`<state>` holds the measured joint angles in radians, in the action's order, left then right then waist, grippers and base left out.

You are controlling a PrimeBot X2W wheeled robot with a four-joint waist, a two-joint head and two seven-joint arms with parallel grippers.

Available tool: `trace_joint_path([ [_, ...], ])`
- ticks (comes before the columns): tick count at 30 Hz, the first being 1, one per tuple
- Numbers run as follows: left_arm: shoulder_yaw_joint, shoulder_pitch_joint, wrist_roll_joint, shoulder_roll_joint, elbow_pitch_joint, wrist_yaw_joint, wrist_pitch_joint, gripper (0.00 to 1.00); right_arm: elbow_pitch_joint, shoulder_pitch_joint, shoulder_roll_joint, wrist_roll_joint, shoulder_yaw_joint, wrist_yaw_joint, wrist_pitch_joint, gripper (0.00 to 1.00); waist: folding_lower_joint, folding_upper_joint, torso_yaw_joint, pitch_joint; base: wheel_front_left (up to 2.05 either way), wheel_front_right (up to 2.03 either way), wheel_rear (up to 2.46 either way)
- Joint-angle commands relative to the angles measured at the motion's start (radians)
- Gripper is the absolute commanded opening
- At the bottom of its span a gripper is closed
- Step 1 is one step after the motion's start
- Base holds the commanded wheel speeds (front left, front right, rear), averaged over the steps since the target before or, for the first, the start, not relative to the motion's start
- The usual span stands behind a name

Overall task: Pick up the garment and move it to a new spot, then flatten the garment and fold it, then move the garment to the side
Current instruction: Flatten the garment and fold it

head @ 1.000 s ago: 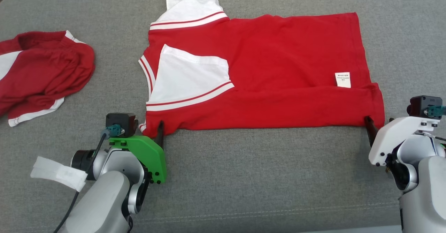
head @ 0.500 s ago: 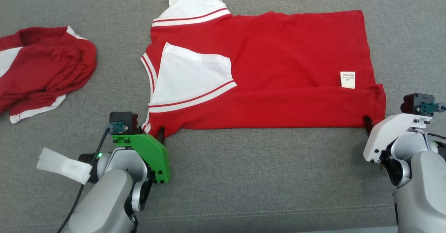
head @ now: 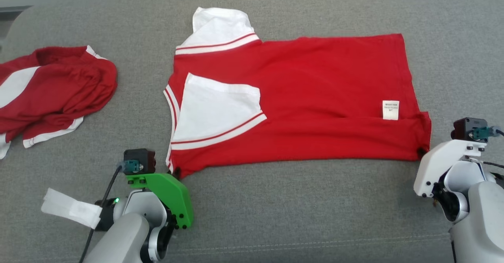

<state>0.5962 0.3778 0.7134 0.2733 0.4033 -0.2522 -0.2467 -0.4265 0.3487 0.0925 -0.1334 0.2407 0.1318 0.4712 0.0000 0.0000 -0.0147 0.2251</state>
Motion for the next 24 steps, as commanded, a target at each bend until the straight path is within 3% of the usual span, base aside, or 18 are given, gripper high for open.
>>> trace_joint_path([
  [1,-0.003,-0.029,0.012,0.008,-0.001,0.001,-0.006,0.00,0.003,-0.024,0.016,-0.008,0.011,-0.002,0.007,0.00,0.0000,0.0000,-0.002,-0.034,0.00,0.00,0.00],
  [11,-0.003,-0.174,0.045,0.049,-0.099,-0.042,-0.032,0.00,0.087,-0.117,0.026,-0.009,0.049,-0.002,0.076,0.00,0.0000,0.0000,0.004,-0.127,0.00,0.00,0.00],
  [15,0.000,-0.231,0.054,0.051,-0.142,-0.073,-0.035,0.00,0.111,-0.151,0.015,-0.006,0.058,-0.002,0.102,0.00,0.0000,0.0000,0.009,-0.140,0.00,0.00,0.00],
  [24,0.013,-0.296,0.059,0.054,-0.176,-0.095,-0.034,0.00,0.107,-0.205,-0.010,0.007,0.076,-0.002,0.113,0.00,0.0000,0.0000,0.023,-0.151,0.00,0.00,0.00],
])
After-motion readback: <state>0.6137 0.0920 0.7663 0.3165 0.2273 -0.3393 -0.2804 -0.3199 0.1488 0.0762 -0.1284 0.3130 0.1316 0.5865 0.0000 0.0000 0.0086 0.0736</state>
